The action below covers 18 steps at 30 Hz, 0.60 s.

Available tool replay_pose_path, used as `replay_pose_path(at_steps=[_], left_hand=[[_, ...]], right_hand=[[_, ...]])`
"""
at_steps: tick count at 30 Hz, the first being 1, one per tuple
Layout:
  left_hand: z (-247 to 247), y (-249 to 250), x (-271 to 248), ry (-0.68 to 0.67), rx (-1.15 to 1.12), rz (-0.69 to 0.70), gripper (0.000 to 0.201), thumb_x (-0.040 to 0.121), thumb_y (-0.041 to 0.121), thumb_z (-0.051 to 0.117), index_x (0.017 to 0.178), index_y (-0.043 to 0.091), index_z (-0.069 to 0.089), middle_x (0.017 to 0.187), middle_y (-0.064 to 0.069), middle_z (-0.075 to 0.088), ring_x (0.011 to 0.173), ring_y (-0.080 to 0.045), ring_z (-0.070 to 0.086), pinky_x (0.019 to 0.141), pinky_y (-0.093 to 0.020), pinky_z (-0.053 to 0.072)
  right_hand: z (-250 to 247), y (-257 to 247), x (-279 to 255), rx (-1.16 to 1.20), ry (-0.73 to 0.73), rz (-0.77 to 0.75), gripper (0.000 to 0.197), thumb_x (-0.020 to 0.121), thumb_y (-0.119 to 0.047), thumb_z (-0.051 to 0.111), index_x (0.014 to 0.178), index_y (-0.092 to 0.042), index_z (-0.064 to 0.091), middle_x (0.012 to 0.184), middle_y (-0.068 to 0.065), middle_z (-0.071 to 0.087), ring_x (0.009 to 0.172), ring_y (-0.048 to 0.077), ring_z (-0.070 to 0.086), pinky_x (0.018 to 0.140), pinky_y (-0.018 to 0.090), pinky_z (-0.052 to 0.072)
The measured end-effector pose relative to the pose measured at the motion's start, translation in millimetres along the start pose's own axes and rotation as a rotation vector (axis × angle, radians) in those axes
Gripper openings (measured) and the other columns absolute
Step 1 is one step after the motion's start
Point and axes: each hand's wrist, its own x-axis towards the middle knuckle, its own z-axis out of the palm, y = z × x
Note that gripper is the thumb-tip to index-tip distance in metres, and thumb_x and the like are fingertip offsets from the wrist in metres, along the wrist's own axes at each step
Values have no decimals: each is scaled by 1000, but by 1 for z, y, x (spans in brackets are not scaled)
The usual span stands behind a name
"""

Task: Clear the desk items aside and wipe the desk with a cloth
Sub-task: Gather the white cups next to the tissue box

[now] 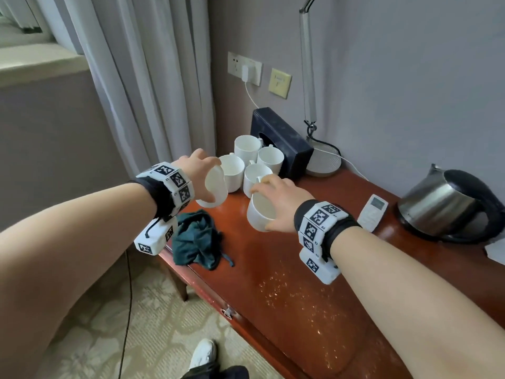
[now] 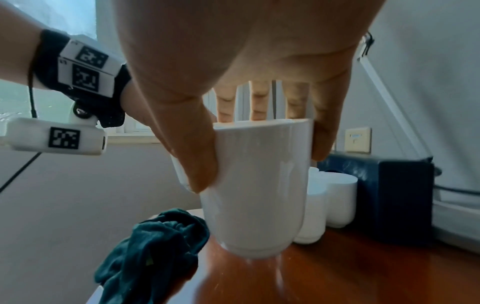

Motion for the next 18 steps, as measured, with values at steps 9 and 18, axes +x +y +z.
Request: replay_pose_path(at_steps=[9, 18], left_hand=[[40, -41, 69, -162, -10, 61, 86, 70, 45, 73, 141, 33, 26, 134, 0, 31, 118, -27, 43, 88, -43, 49], [51, -31, 85, -211, 14, 92, 78, 75, 35, 70, 140, 24, 27, 133, -3, 31, 120, -28, 39, 87, -41, 49]], right_hand=[[35, -21, 88, 43, -130, 25, 71, 79, -35, 66, 140, -33, 29, 148, -2, 17, 132, 28, 28, 97, 40, 43], [42, -24, 107, 60, -162, 56, 76, 79, -36, 66, 143, -34, 24, 148, -1, 18, 133, 29, 28, 102, 42, 41]])
